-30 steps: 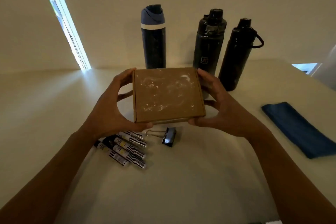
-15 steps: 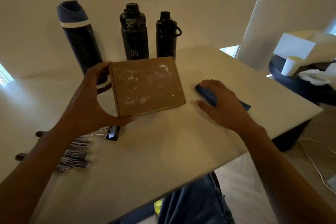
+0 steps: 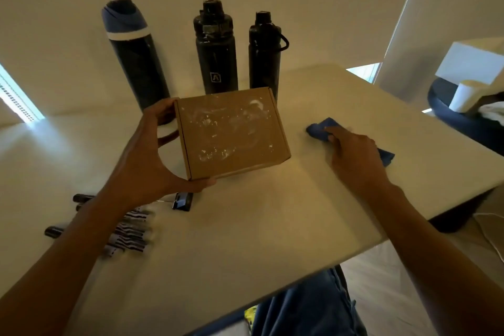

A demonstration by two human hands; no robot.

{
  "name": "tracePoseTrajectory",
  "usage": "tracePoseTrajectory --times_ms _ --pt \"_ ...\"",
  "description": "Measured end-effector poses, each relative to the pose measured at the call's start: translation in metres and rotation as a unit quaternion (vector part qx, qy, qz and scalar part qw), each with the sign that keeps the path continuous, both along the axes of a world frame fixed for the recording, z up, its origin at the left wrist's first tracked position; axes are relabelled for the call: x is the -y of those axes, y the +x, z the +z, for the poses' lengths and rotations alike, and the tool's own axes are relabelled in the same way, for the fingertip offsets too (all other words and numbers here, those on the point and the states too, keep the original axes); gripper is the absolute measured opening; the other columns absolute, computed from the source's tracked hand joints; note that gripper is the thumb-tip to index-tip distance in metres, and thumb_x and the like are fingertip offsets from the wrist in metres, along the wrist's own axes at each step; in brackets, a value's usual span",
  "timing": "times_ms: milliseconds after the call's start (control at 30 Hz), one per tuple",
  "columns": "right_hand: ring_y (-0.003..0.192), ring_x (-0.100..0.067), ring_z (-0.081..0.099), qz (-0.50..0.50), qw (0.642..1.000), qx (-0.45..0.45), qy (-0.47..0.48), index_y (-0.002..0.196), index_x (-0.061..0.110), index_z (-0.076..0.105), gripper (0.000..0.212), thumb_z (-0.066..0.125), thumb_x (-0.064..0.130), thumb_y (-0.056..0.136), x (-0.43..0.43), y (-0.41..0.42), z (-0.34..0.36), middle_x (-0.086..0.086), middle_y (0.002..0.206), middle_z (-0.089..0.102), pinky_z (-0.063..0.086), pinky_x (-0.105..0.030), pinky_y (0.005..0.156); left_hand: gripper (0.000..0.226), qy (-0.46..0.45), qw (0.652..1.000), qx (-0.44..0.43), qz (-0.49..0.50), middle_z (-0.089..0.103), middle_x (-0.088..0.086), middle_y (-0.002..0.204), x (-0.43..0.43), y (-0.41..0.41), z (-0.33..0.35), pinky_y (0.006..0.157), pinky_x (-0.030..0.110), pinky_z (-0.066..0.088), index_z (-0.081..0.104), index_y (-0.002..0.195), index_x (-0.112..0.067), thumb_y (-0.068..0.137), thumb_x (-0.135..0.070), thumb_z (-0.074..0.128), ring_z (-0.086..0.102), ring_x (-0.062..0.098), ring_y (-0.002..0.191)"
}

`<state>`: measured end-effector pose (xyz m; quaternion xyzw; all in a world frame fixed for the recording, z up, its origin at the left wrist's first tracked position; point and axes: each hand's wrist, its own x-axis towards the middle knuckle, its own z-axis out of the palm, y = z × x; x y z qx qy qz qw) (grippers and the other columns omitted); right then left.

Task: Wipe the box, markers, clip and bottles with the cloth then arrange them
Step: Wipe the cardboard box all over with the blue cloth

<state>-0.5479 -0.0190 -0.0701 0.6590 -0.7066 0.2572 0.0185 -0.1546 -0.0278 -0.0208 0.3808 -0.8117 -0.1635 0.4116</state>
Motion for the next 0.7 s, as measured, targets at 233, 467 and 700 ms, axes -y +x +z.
tracePoseTrajectory --times_ms 233,467,700 --pt "0.091 0.027 0.049 0.080 0.982 0.155 -0.067 0.120 0.050 0.058 0.032 0.043 0.024 0.107 -0.020 0.053 0.018 0.054 0.095 0.051 0.029 0.006 0.082 0.143 -0.014 1.000 -0.008 0.027 0.040 -0.006 0.157 0.000 0.029 0.003 0.113 0.022 0.044 0.025 0.159 -0.013 0.045 -0.041 0.106 0.043 0.014 0.145" --pt "0.058 0.005 0.052 0.150 0.985 0.081 -0.010 0.131 0.037 0.061 0.032 0.051 0.027 0.102 -0.022 0.103 0.009 0.019 0.079 0.058 0.037 -0.008 0.055 0.143 -0.024 0.997 0.001 0.071 0.040 -0.005 0.158 -0.009 0.064 0.001 0.112 0.013 0.040 0.026 0.158 -0.013 0.041 -0.030 0.105 0.042 0.011 0.146" --pt "0.094 0.002 0.063 0.224 0.973 0.054 0.012 0.134 0.041 0.059 0.035 0.056 0.030 0.101 -0.025 0.142 0.007 0.015 0.131 0.063 0.034 0.001 0.080 0.139 -0.031 0.993 0.014 0.109 0.041 -0.008 0.157 -0.022 0.098 0.004 0.114 0.019 0.041 0.028 0.158 -0.014 0.043 -0.039 0.103 0.043 0.011 0.146"
